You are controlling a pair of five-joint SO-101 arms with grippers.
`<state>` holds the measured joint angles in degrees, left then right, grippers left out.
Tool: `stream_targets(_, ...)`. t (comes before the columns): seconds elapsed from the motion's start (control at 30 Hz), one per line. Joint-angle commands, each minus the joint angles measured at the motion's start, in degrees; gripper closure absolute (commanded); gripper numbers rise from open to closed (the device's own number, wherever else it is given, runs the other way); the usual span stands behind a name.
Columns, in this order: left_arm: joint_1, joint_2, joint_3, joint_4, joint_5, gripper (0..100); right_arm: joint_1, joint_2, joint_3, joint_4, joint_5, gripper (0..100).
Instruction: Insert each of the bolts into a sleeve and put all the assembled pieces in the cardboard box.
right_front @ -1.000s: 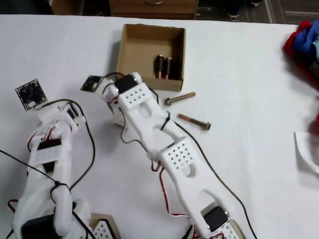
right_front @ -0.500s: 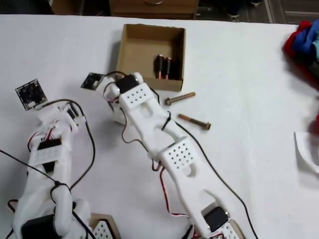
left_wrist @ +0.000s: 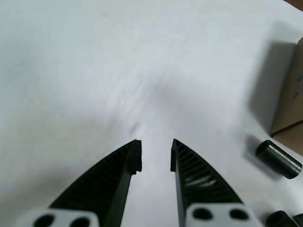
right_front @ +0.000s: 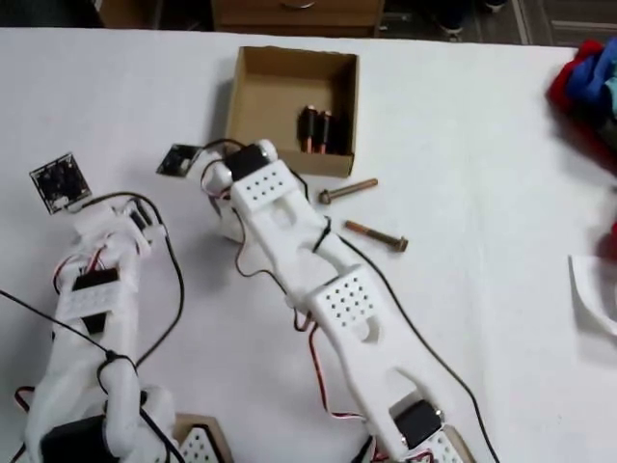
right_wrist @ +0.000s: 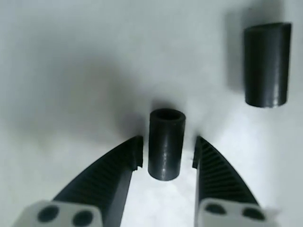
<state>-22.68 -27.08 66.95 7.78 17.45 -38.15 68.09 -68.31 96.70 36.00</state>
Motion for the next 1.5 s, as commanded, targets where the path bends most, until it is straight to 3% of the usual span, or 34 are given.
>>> stream_targets(0.0,0.4,0.1,-2.3,-1.0,0.4,88,0.7,0.6,0.0,0.2,1.3,82.6)
stream_targets(0.7,-2.3,-0.4,-2.2,-0.7,0.9,88,0.5,0.6,0.2,-1.5,-2.4,83.0)
stream_targets(0.77,-2.3,-0.4,-2.2,-0.7,0.9,88,0.5,0.6,0.4,-1.5,-2.4,86.7)
stream_targets(0.83,-2.3,-0.4,-2.2,-0.7,0.9,88,0.5,0.6,0.5,-1.5,-2.5,97.8)
stream_targets(1.03,-2.3,-0.4,-2.2,-0.7,0.9,88,0.7,0.5,0.5,-1.0,-2.9,97.7)
stream_targets(1.17,-2.3,-0.1,-2.2,-0.5,0.5,88,3.6,-1.7,-3.4,3.7,-8.9,97.8)
stream_targets(1.33,-0.3,-0.1,-4.1,4.7,-0.3,88,12.9,-13.1,-6.1,4.8,-12.1,97.9)
stream_targets(1.47,6.4,0.1,-7.8,10.5,-7.6,88,20.0,-26.4,2.2,4.9,-12.5,97.9)
